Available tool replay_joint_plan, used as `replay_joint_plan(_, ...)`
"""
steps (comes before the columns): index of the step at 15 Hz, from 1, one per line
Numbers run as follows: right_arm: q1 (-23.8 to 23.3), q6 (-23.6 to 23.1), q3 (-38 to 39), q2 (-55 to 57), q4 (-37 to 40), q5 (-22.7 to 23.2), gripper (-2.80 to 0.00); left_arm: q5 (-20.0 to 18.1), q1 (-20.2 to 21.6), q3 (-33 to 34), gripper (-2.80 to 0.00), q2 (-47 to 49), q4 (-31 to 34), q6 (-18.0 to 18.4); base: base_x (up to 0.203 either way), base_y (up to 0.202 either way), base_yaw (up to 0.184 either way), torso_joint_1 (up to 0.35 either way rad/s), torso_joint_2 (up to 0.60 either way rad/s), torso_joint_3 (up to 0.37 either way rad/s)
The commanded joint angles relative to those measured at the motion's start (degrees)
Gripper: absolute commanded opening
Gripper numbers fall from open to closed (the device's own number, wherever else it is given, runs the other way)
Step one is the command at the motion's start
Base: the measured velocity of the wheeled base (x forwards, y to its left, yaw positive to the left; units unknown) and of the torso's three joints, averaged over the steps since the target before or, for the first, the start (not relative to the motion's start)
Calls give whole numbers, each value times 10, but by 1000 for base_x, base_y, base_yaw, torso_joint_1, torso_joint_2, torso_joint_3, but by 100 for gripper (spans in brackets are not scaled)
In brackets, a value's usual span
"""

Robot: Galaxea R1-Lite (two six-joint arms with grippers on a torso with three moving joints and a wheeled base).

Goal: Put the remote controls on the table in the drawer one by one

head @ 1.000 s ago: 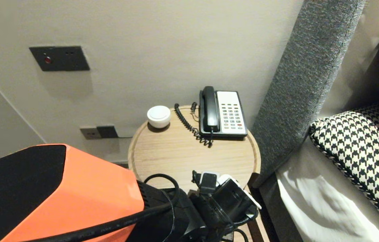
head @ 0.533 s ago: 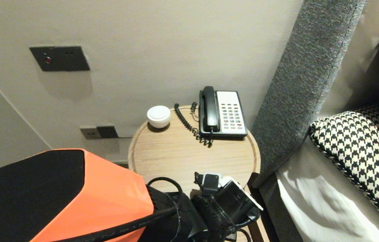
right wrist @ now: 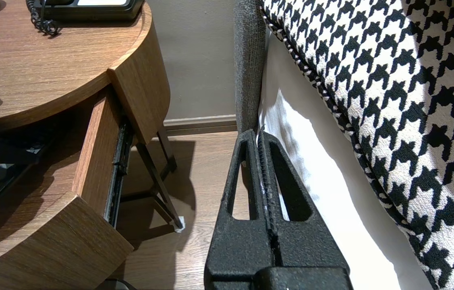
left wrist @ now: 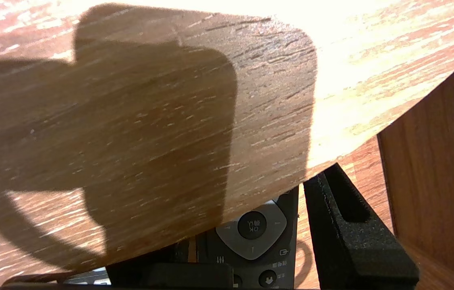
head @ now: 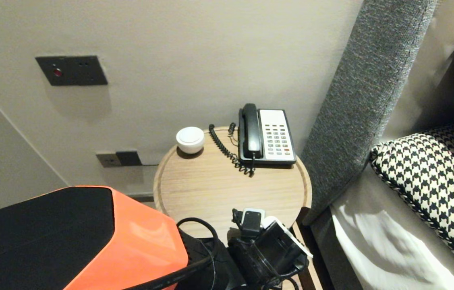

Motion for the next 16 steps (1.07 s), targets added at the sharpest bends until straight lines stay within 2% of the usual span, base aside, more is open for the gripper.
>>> replay_joint_plan(1, 0, 0, 23, 0, 0, 0, -280, 0, 0, 11, -280, -2, 0, -4, 0, 0, 0, 0, 0, 0)
replay_joint_plan(12, 0, 0, 23, 0, 0, -1, -280, -15, 0, 8, -280, 2, -1, -2, 0, 0, 0, 0, 0, 0)
replay_joint_plan(16, 0, 0, 23, 0, 0, 0, -280, -19, 0, 11, -280, 5, -11, 29, 0, 0, 0, 0, 0, 0)
